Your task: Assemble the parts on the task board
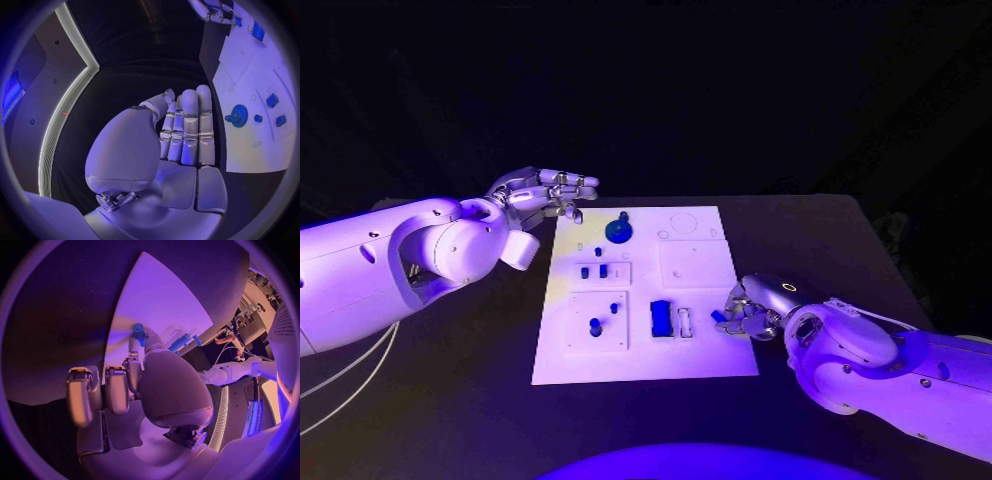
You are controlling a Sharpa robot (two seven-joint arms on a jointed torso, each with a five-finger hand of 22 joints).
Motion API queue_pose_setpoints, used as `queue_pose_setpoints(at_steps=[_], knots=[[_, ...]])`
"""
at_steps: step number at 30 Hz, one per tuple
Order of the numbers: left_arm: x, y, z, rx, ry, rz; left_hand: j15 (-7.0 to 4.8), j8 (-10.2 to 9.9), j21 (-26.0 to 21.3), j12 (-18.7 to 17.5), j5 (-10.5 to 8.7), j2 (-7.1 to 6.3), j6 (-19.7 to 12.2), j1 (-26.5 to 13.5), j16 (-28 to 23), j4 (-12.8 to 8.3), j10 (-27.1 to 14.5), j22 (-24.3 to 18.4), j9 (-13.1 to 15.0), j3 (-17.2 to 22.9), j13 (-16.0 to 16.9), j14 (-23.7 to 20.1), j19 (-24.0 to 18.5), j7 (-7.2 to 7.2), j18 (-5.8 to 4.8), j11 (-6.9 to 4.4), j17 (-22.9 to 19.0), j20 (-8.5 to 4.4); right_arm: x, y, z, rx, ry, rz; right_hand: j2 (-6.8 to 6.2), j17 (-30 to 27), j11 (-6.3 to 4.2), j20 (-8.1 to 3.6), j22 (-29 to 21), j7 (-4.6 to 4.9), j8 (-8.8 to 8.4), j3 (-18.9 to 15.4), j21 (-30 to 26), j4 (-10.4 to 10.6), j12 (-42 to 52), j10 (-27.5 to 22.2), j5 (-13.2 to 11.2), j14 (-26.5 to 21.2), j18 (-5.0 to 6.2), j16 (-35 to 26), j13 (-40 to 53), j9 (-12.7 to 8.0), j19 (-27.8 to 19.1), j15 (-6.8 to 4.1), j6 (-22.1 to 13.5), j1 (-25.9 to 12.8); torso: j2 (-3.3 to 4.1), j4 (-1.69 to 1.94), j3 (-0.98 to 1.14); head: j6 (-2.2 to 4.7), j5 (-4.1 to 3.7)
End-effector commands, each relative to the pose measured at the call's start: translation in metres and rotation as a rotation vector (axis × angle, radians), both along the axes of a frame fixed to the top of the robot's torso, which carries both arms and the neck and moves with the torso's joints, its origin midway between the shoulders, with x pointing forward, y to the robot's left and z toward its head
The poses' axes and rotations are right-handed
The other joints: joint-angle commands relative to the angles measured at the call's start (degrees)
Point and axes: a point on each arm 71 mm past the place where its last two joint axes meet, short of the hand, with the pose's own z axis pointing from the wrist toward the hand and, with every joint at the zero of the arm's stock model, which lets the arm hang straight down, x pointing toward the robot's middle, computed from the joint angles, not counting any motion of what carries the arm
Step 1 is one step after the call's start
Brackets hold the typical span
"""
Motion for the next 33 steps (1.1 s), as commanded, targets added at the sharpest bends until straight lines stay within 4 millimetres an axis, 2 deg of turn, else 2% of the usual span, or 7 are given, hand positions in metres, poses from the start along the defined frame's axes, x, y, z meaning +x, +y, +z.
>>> queue_pose_setpoints(at_steps=[1,6,15,22,33], knots=[[-0.001,-0.003,0.001,-0.011,0.002,-0.020,0.04,-0.1,-0.4,0.3,-0.04,0.42,0.1,-0.3,-0.2,0.1,-0.5,-0.1,0.0,-0.3,0.1,-0.2,0.4,0.16,0.31,0.00,-0.1,0.19,-0.006,-0.004,-0.013,-0.091,0.062,-0.017,2.30,4.1,-0.54,-0.36,14.6,-0.01,-0.30,0.7,0.3,0.2,-0.2,0.2,0.6,3.8,-0.41,0.0,-9.2,-0.4,5.3,-0.46,0.4,2.9,-0.03,0.01,-0.02,0.09,0.06],[-0.001,-0.003,0.001,-0.010,0.003,-0.020,0.04,-0.1,-0.4,0.3,-0.04,0.42,0.0,-0.3,-0.2,0.1,-0.5,-0.1,0.0,-0.3,0.1,-0.2,0.4,0.16,0.31,0.00,-0.1,0.19,-0.009,-0.002,-0.007,-0.042,0.063,-0.042,1.98,4.4,-0.61,-0.43,14.6,-0.01,-0.60,2.1,0.5,0.9,-0.2,0.4,3.6,3.8,-0.47,0.1,-9.1,-0.4,5.4,-0.48,0.6,2.6,-0.02,0.00,0.00,0.17,0.12],[-0.001,-0.003,0.001,-0.011,0.004,-0.023,0.03,-0.1,-0.4,0.3,-0.04,0.43,0.0,-0.2,-0.2,0.1,-0.5,-0.1,-0.1,-0.3,0.1,-0.2,0.4,0.15,0.31,-0.01,-0.1,0.18,-0.009,0.007,0.013,0.132,0.086,-0.102,1.41,4.5,-0.63,-0.49,14.7,-0.10,-0.80,4.3,0.7,2.1,-0.2,0.6,6.6,3.9,-0.51,0.2,-8.9,-0.3,5.5,-0.55,0.6,2.1,0.04,-0.02,0.02,0.46,0.06],[-0.001,-0.004,0.001,-0.011,0.004,-0.024,0.03,-0.1,-0.4,0.3,-0.04,0.43,0.0,-0.2,-0.2,0.1,-0.5,-0.1,-0.1,-0.3,0.1,-0.2,0.4,0.15,0.31,-0.01,-0.1,0.18,-0.010,0.014,0.018,0.238,0.129,-0.137,1.00,4.6,-0.60,-0.50,14.7,-0.05,-0.83,5.3,0.7,2.6,-0.2,0.6,7.6,3.9,-0.50,0.2,-8.9,-0.2,5.5,-0.54,0.6,1.7,0.06,0.01,0.02,0.52,0.09],[-0.001,-0.005,0.001,-0.013,0.005,-0.029,0.03,-0.1,-0.4,0.3,-0.04,0.43,0.0,-0.2,-0.2,0.1,-0.5,-0.1,-0.1,-0.3,0.1,-0.2,0.4,0.15,0.31,-0.01,-0.1,0.18,-0.009,0.029,0.010,0.274,0.228,-0.133,0.42,4.8,-0.54,-0.45,14.7,0.00,-0.75,6.2,0.8,4.7,0.2,0.9,7.7,3.9,-0.52,0.3,-8.6,0.1,5.5,-0.48,0.9,-0.7,0.07,-0.05,0.05,0.54,0.13]])
